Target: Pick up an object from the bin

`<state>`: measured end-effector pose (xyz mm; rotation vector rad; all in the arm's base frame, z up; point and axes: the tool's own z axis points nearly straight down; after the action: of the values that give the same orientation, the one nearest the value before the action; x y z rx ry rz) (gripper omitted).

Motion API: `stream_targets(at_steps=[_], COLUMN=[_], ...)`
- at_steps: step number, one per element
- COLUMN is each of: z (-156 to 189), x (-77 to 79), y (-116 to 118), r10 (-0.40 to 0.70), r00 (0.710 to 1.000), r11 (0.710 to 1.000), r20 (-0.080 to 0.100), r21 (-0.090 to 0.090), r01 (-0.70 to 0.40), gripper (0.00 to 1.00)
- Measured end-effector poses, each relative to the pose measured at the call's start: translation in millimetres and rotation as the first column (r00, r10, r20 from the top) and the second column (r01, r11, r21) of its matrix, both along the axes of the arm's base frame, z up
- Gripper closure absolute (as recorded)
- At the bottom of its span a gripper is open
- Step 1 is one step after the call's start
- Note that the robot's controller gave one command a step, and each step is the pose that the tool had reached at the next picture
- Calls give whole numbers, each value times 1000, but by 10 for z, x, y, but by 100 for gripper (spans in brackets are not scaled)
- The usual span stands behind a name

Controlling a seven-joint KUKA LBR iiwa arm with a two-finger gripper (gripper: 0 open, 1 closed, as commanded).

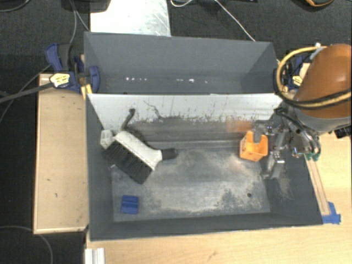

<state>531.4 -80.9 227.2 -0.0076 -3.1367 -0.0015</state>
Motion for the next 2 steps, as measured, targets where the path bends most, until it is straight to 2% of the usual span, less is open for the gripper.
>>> stream_targets(at_steps=[1,2], z=[47,-1523], x=[15,471], y=[4,-589], r10=[5,46], r00=[1000,999], r11=[1000,999], r20=[8,6], r21=[-1,-1], r01=[-4,-46], gripper=[0,0])
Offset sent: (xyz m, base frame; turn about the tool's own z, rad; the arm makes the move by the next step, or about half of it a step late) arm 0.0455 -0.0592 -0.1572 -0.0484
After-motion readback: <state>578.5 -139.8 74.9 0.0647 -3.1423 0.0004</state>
